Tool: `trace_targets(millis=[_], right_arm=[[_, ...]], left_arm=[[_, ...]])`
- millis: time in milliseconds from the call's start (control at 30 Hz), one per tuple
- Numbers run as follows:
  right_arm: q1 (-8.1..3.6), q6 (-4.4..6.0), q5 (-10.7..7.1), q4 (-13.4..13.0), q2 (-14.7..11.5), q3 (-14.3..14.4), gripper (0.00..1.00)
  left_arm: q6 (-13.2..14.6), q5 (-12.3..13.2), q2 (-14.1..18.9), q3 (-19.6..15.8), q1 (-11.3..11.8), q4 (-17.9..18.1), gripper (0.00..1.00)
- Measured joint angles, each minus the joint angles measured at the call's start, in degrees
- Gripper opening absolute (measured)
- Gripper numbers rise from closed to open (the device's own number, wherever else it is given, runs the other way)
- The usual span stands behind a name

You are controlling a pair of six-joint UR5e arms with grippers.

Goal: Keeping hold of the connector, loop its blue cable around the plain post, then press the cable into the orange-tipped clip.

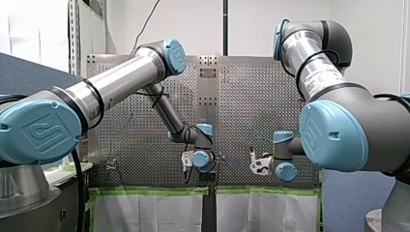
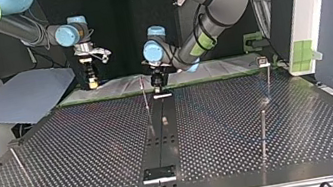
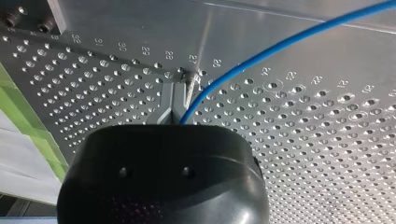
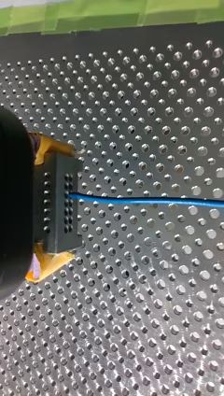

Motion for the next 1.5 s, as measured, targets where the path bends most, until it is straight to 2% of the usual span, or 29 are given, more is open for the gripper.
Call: trace_targets(millis=[133,367,533,967,1500], right_arm=[[-0.14,0.00,-0.04,1.3,0.0,-1.7,0.00],[-0.19,-0.69,-0.04,4.9,0.0,-5.7,0.00],[-0.23,-0.88,-0.05,6.5,0.0,-7.6,0.00],[-0.48,-0.92,-0.78,7.5,0.0,-9.8,0.00],[-1.31,-0.37,-4.23,7.4,0.1,-11.0,0.00]], left_arm=[[-0.1,0.3,0.0,0.1,0.2,0.1,0.01],[-0.2,0.7,0.0,0.6,0.8,-0.3,0.01],[-0.3,0.7,0.0,1.7,1.1,-1.2,0.01],[0.0,0.7,0.1,4.5,1.7,-3.9,0.01],[0.6,0.5,0.0,5.7,2.2,-6.1,0.01]])
